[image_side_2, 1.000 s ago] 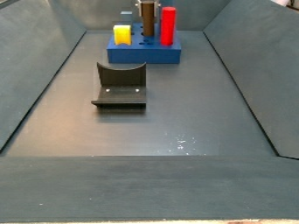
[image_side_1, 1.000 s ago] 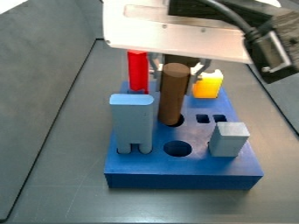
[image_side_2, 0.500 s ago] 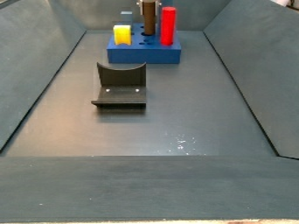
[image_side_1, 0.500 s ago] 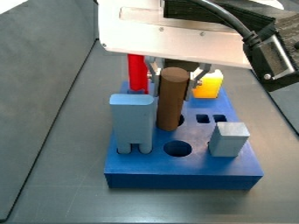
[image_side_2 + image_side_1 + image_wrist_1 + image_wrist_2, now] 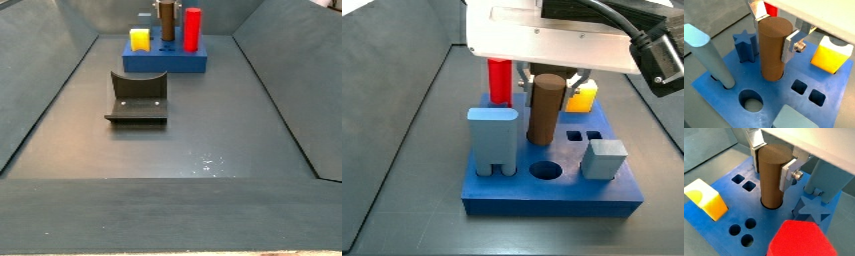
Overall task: Pick up the round object. Move to above the board. Insert the round object.
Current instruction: Insert the round object.
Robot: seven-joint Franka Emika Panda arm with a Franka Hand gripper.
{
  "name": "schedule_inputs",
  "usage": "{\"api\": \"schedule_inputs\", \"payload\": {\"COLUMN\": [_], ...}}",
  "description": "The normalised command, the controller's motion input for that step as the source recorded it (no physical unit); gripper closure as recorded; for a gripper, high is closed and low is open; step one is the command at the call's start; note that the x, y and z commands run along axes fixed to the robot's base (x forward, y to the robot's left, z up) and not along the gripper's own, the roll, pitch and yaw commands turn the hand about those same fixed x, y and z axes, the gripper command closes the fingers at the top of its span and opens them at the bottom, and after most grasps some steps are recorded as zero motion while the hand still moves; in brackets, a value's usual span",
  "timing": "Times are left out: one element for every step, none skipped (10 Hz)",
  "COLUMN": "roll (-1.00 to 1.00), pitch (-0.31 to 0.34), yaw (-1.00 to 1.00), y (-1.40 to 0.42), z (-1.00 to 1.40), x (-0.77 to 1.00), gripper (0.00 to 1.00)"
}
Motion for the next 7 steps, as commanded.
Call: {"api": "schedule_inputs", "payload": {"roll": [0.00,0.09,0.02,0.00,-0.01,-0.05,-0.10], "pitch": [0.000,0.000,-0.023,-0.020,-0.037,-0.054,0.000], "yaw": [0.00,-0.01,0.00,0.00,0.00,0.00,0.00], "y": [0.01,0.05,0.00,0.00,0.00,0.00,0.00], "z": [-0.30,-0.29,-0.32,-0.30,-0.27,-0.32,-0.04], "x": [0.21,0.02,0.00,0.00,0.00,0.00,0.00], "gripper": [1.00,1.00,1.00,1.00,1.00,1.00,1.00]}}
